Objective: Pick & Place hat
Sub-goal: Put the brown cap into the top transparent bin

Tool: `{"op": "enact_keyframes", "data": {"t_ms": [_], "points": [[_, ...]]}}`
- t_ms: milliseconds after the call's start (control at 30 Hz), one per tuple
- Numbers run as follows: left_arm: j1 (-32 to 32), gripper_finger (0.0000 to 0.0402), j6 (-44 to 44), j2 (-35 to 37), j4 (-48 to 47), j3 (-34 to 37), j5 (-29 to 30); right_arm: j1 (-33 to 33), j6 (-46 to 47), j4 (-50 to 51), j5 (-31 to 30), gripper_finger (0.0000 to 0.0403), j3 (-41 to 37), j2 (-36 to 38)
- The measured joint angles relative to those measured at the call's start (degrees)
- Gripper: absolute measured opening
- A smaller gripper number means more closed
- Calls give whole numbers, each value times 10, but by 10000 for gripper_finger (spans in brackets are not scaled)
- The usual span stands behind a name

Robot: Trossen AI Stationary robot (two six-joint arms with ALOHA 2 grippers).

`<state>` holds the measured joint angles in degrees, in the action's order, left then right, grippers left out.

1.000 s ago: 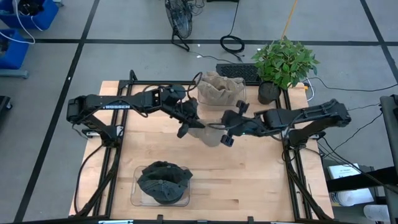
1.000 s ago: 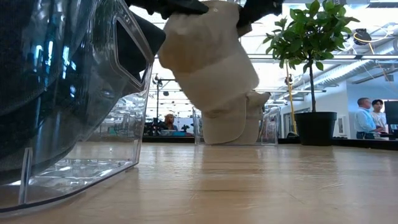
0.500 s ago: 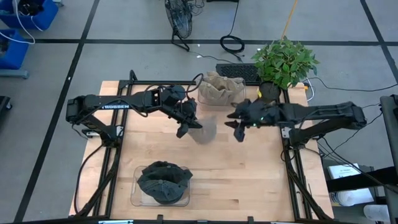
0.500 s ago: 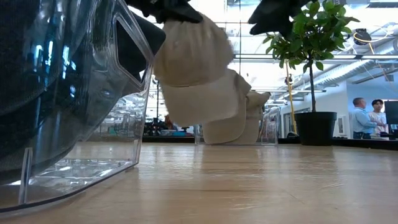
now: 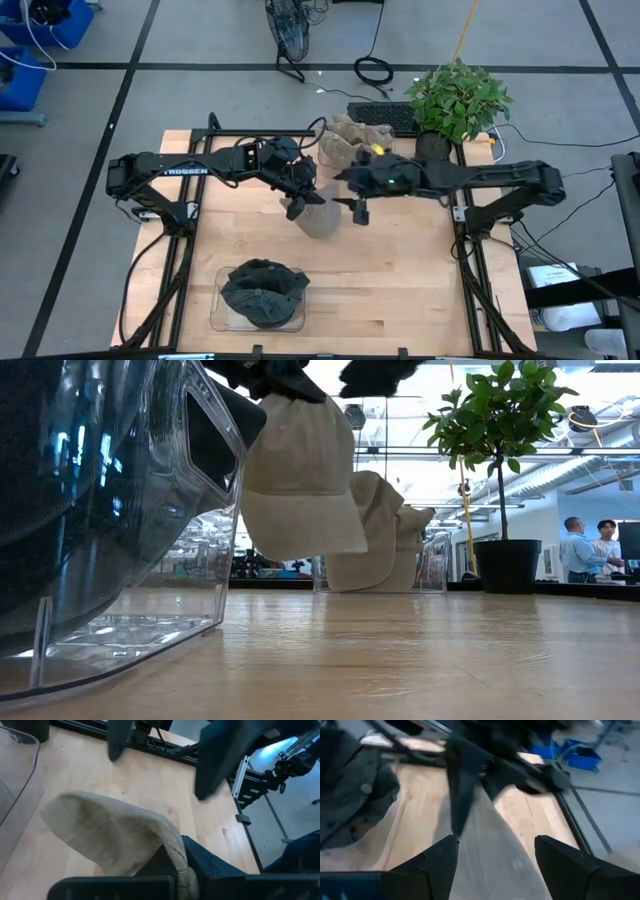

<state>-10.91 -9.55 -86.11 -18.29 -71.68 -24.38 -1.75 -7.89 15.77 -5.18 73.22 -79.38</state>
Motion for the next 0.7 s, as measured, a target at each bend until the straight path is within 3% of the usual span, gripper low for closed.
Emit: {"op": "enact_keyframes", "data": {"t_ms": [267, 467, 700], "points": [[13, 11, 2, 0, -14, 0, -1, -29, -91, 93, 97, 247, 109, -80], [11, 16, -2, 0, 6, 0, 0, -35, -102, 148, 100, 247, 108, -115], [0, 19, -15, 0, 29, 0, -1, -23, -101, 136, 97, 240, 108, -156]]}}
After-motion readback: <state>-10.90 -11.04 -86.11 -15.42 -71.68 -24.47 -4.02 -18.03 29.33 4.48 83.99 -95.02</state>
